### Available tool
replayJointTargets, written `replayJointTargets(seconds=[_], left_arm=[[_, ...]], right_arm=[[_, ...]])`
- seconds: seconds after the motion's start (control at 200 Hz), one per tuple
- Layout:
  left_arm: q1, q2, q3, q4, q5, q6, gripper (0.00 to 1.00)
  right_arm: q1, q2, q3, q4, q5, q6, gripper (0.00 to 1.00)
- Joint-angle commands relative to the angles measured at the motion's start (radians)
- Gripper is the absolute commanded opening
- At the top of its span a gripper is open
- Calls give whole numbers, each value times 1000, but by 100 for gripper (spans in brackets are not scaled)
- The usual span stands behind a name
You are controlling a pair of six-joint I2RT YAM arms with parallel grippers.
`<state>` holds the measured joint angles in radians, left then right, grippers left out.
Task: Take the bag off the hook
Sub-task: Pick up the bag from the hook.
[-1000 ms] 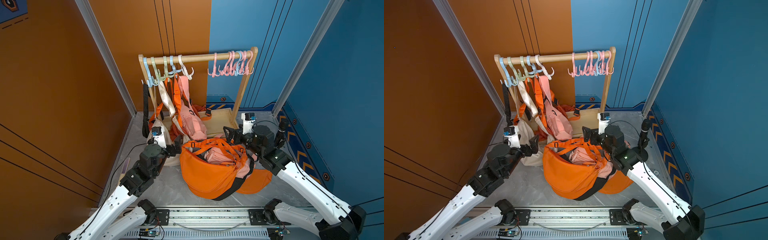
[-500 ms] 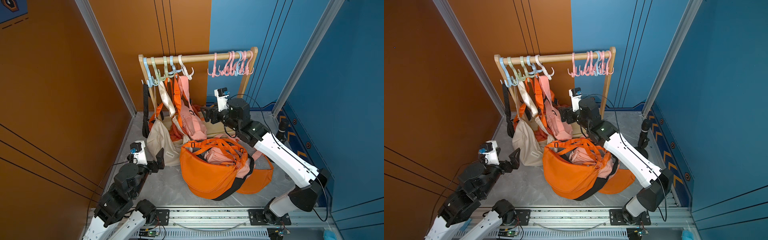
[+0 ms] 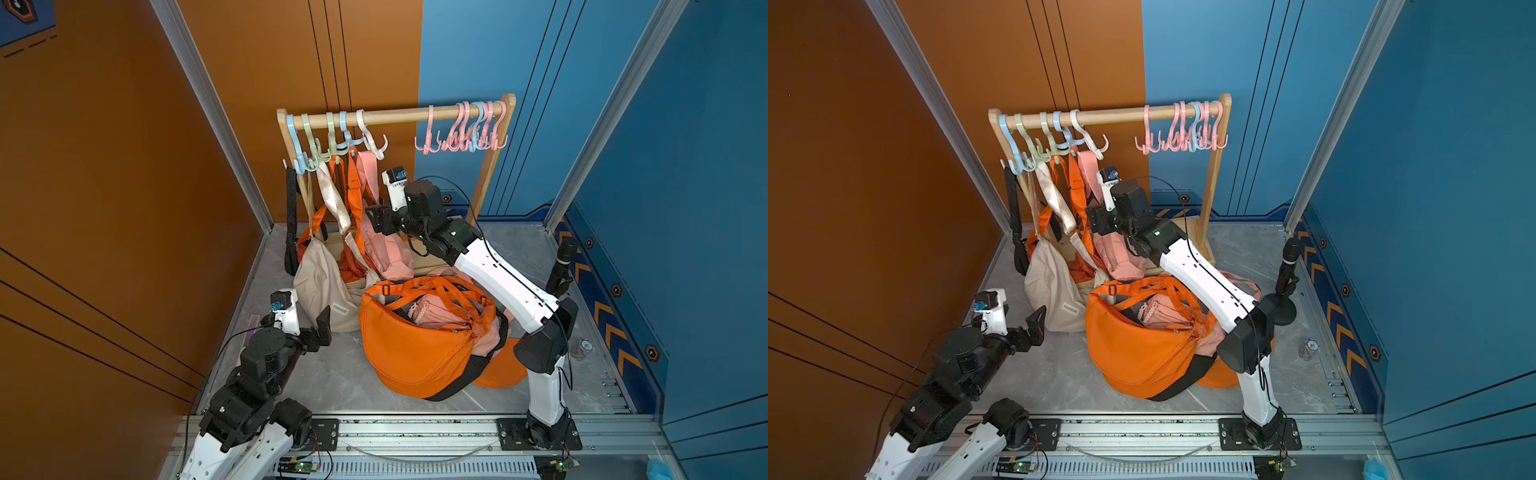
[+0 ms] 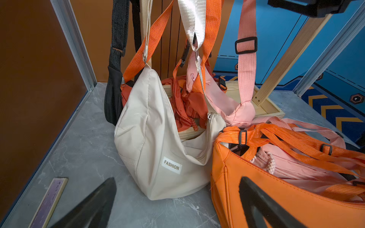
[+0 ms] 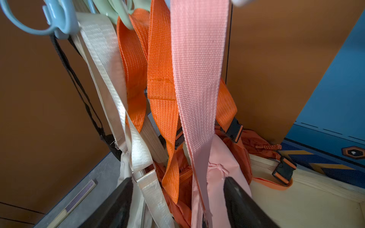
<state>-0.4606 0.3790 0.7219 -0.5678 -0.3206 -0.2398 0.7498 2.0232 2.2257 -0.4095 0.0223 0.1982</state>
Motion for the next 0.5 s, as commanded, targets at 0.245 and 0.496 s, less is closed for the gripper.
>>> replayJointTargets(seconds=[0.245,0.496], left_arm=[[-3,21,-9,-12,20,13,98],[-10,32,-13,-15,-18,29,98]], right_arm=[[-34,136,167,-32,12,1,61],[-41,171,194,0,-13,30,22]])
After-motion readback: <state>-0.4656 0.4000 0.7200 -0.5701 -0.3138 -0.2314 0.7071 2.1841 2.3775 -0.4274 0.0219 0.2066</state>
